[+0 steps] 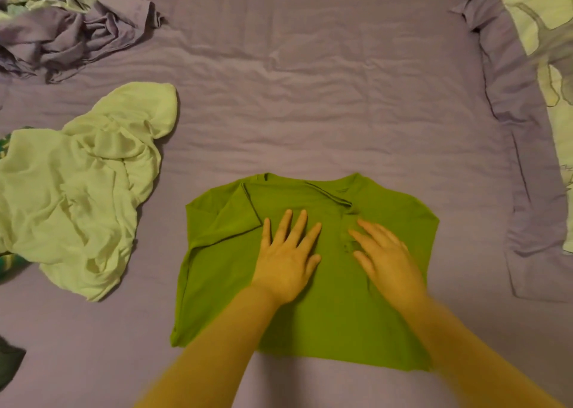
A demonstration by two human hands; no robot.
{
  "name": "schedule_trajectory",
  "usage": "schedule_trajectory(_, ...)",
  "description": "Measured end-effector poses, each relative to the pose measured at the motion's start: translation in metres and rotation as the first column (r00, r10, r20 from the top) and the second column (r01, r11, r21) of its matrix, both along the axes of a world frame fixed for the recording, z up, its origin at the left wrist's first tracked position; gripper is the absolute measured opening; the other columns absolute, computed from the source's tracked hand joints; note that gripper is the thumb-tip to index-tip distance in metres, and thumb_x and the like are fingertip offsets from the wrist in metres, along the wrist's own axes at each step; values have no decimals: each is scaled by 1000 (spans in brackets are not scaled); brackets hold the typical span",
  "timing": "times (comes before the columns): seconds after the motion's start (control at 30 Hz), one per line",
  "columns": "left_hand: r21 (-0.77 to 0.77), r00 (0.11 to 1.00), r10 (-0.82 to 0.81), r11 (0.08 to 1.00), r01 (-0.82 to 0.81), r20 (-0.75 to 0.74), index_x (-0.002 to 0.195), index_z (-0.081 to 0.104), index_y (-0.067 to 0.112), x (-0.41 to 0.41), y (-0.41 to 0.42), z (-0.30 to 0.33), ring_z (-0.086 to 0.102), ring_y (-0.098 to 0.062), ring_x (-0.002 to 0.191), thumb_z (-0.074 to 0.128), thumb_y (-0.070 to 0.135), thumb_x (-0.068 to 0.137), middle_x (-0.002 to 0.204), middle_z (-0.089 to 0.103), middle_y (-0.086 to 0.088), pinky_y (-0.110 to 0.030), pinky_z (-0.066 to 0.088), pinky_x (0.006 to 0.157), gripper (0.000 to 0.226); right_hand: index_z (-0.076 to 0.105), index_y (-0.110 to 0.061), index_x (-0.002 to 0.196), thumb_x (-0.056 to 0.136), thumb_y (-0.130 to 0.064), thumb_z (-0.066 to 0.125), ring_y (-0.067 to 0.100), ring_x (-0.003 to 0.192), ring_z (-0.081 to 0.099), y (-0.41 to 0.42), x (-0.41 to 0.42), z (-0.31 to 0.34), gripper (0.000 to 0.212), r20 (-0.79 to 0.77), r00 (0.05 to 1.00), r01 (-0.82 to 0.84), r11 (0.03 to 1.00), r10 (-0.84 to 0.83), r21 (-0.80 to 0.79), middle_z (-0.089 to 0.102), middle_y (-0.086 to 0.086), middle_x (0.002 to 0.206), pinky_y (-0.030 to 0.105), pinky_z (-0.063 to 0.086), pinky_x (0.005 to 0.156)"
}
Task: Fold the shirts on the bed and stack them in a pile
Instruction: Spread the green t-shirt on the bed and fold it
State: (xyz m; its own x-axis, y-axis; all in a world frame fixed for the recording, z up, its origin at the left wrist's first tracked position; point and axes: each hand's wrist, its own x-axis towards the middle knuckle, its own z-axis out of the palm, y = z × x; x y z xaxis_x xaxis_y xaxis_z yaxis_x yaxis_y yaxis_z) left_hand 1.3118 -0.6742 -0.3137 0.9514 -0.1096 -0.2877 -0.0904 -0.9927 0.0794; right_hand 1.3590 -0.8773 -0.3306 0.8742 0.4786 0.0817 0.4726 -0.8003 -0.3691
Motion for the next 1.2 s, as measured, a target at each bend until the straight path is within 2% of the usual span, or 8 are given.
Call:
schedule_trajectory(0.13,-8,1000,-27,1000,27,16,134,52,27,16,-11,0,45,-36,129,32,54,86,141,49,-8,-64,36,98,58,66,-6,98,94,-34,51,35,87,63,-19,35,20,32,-157,905,422,882,-396,210,68,18,96,38,44,71)
schedule_trajectory(0.3,-63,993,-111,992,113,34,142,40,31,35,-38,0,31,-37,138,20,59,86,151,36,-6,-65,21,105,66,62,-4,114,98,-24,44,41,100,58,-49,74,34,32,-176,773,634,753,-610,177,64,25,109,42,43,79)
schedule_trajectory(0.43,-55,996,-85,995,84,-17,150,8,36,44,-39,-6,-3,-33,146,-4,66,77,159,-1,-1,-60,-7,111,80,61,-4,118,88,-25,34,40,109,56,-13,51,32,45,20,925,378,923,-380,69,61,21,119,46,45,92)
schedule_trajectory(0.53,-13,993,-105,994,106,52,143,37,31,39,-30,-9,28,-37,140,17,64,86,152,32,-7,-63,17,109,69,56,-16,128,90,-40,32,34,124,51,6,23,5,51,-21,997,65,980,-70,-191,56,13,133,51,42,98)
schedule_trajectory(0.7,-19,983,-142,989,146,120,143,38,26,18,6,-13,34,-36,137,25,61,90,149,38,-9,-59,20,107,64,48,-19,136,93,-60,4,40,132,38,-5,29,-2,74,-48,969,204,891,-244,-407,45,15,142,62,24,105)
schedule_trajectory(0.8,-27,977,-188,981,191,103,143,35,27,9,28,-11,34,-33,138,22,59,93,149,38,-6,-63,30,105,61,46,-20,137,93,-59,4,40,136,31,30,28,11,72,-24,992,102,903,-123,-419,42,16,144,62,12,108)
schedule_trajectory(0.9,-32,974,-200,978,205,109,142,36,27,1,54,-10,33,-31,138,17,58,95,149,38,-3,-63,32,103,59,45,-27,138,93,-61,4,36,137,31,67,14,8,69,-82,996,-56,909,24,-413,42,12,145,63,20,106)
schedule_trajectory(1.2,68,979,-9,998,-5,205,141,43,25,19,149,-16,34,-37,137,18,65,92,147,41,-9,-65,23,107,67,33,-30,143,90,-66,7,33,141,21,81,4,-7,69,-116,992,-8,911,-43,-412,31,10,151,65,17,107)
